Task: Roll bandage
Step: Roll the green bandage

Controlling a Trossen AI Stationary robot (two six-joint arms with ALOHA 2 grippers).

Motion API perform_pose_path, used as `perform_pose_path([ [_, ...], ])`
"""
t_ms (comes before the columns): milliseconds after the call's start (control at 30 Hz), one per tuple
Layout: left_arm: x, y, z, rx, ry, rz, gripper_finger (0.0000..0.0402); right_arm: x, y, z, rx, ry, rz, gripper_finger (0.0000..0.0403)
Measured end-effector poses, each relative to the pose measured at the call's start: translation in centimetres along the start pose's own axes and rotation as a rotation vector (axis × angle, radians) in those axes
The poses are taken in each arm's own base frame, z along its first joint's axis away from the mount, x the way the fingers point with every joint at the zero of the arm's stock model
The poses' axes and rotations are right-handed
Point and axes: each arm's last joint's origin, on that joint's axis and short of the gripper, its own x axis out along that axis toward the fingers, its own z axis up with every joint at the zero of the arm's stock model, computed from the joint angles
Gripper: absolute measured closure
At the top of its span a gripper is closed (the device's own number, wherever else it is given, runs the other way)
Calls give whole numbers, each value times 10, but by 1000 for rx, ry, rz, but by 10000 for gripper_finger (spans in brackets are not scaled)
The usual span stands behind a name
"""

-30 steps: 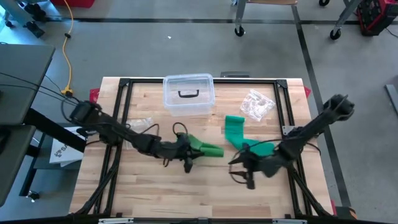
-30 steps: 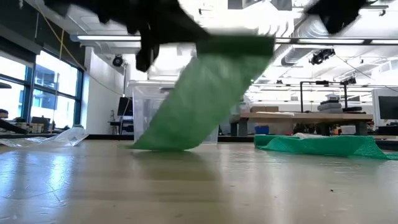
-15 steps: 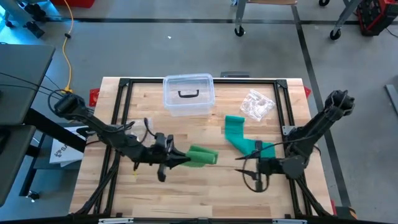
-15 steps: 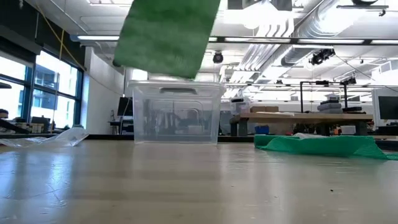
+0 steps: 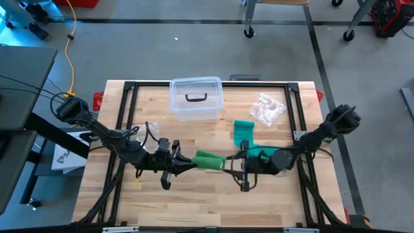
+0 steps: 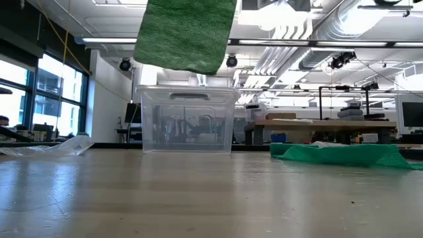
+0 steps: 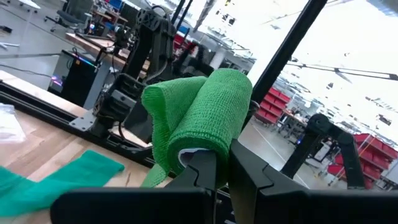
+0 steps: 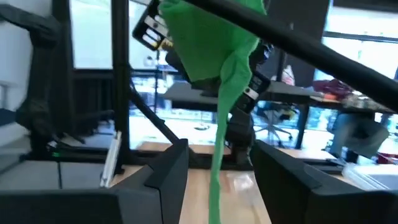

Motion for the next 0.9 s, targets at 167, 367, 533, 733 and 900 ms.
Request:
perform_pose_path([
  [167,0,0,0,-1,-2,2,387,12,-11,3,33,-22,55,246],
  [367,0,0,1,-8,-18,5,387,31,-12,6,7,17,91,349],
  [533,-2,-6,4,0,-48,-30,387,32,-14,-3,18,88,-3,395],
  [733,-9,-17,7,32,-90,-73,387,22,-19,-27,68,188,-49,402],
  [900,-17,-21,15,76,-131,-35,387,9,-21,-53,111,338,-43,402],
])
